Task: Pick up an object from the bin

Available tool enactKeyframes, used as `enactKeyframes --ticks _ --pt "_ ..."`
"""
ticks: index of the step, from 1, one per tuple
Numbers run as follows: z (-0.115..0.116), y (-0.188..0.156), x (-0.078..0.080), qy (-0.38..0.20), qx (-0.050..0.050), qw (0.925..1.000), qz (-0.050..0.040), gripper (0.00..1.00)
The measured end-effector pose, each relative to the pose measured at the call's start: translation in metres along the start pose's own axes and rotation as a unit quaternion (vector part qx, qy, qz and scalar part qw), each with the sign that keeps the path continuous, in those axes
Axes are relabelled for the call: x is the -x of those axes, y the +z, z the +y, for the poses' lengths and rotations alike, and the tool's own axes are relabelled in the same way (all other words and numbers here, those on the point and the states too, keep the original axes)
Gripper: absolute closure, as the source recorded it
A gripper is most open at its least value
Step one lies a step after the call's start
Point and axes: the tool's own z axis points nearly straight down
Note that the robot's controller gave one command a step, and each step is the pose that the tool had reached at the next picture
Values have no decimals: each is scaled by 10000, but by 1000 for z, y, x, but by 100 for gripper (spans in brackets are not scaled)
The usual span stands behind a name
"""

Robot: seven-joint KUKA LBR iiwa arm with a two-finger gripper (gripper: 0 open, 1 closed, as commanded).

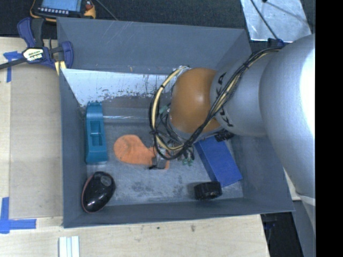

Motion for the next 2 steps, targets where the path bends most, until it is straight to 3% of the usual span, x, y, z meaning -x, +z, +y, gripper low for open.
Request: enactKeyframes --ticks 1,2 --pt "0 0 0 -1 0 10000 0 100" --pt "5 -49 24 -33 -5 10000 48 100"
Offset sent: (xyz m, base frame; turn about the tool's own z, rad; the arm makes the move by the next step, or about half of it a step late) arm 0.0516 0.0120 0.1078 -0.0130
